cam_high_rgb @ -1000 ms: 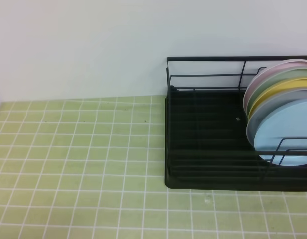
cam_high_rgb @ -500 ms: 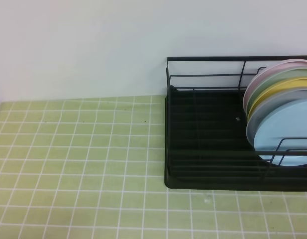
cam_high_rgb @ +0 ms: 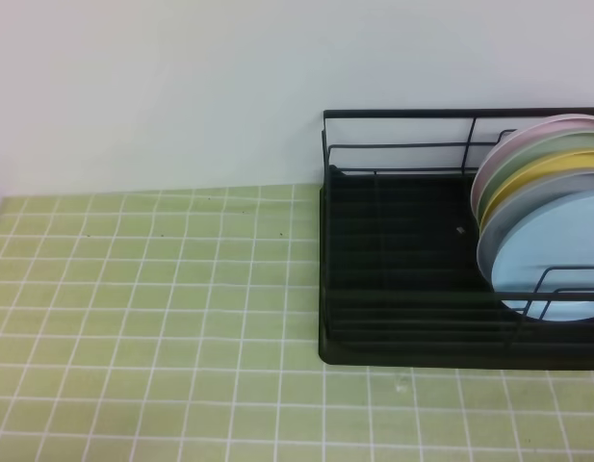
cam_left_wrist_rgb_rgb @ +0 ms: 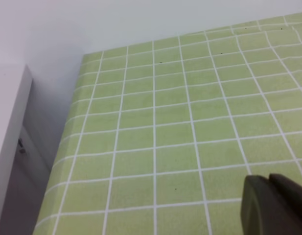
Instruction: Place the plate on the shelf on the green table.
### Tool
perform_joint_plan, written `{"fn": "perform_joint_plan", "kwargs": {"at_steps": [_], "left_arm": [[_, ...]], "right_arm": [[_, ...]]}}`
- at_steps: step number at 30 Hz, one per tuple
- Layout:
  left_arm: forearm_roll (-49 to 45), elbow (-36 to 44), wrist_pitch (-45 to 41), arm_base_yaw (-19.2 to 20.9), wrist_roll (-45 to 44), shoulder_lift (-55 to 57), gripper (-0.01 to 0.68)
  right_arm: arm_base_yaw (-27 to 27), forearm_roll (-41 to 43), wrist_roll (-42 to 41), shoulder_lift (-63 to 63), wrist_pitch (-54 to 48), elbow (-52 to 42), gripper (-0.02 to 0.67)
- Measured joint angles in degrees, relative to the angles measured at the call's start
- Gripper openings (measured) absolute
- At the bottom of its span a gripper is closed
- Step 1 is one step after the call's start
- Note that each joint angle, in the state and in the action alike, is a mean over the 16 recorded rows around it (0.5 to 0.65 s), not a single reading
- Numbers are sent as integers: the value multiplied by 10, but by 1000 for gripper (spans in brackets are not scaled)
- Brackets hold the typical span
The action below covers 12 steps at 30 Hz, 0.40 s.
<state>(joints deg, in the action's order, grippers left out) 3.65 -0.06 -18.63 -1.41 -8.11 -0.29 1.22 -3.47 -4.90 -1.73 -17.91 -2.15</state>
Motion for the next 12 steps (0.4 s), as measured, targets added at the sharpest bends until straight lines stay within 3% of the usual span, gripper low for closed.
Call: {"fn": "perform_joint_plan", "kwargs": {"at_steps": [12], "left_arm": [[0,0,0,0,0,0,-2]], "right_arm": [[0,0,0,0,-2,0,-3]]}}
